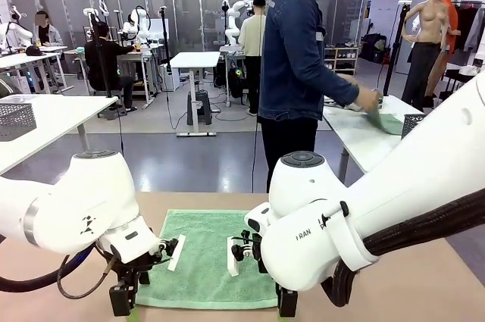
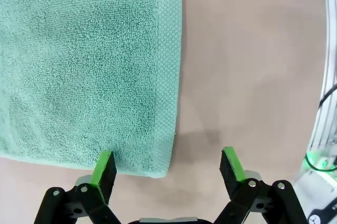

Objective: Fold the towels and place them in the basket.
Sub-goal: When a person lays out a Towel with hook on the table, fold it in half twice.

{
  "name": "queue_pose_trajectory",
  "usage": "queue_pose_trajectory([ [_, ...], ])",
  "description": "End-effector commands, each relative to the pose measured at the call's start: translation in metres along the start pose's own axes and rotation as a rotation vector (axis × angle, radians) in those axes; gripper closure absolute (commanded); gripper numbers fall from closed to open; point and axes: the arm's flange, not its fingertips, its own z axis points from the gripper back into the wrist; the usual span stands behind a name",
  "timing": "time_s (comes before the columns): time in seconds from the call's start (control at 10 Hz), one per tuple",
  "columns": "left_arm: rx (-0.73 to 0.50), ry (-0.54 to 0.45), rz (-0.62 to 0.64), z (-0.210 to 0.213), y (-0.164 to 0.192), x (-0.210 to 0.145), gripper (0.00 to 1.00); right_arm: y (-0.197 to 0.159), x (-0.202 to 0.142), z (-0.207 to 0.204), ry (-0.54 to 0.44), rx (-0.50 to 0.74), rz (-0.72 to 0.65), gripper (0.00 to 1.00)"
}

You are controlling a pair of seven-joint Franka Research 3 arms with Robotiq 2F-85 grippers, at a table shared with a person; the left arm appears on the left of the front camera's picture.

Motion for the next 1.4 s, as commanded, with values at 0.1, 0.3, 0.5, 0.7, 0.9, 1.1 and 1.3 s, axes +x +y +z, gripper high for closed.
queue_pose_trajectory([
  [0.1,-0.011,-0.020,-0.023,-0.002,0.006,0.001,0.60,-0.007,0.006,0.000,0.039,0.013,0.000,0.60],
  [0.3,-0.018,-0.026,-0.016,-0.001,0.007,0.000,1.00,-0.009,0.005,0.001,0.045,0.022,-0.005,1.00],
  [0.5,-0.018,-0.032,-0.016,-0.001,0.007,0.000,1.00,-0.009,0.004,0.003,0.047,0.027,-0.011,1.00],
  [0.7,-0.025,-0.036,-0.009,-0.003,0.008,-0.002,1.00,-0.011,0.004,0.005,0.048,0.032,-0.019,1.00],
  [0.9,-0.026,-0.041,-0.006,-0.003,0.008,-0.003,1.00,-0.013,0.004,0.006,0.051,0.038,-0.022,1.00],
  [1.1,-0.015,-0.053,-0.015,0.004,0.006,-0.002,1.00,-0.014,0.007,0.013,0.056,0.021,-0.020,1.00],
  [1.3,-0.002,-0.072,-0.008,0.018,0.002,-0.001,1.00,-0.013,0.006,0.028,0.037,0.013,-0.025,1.00],
])
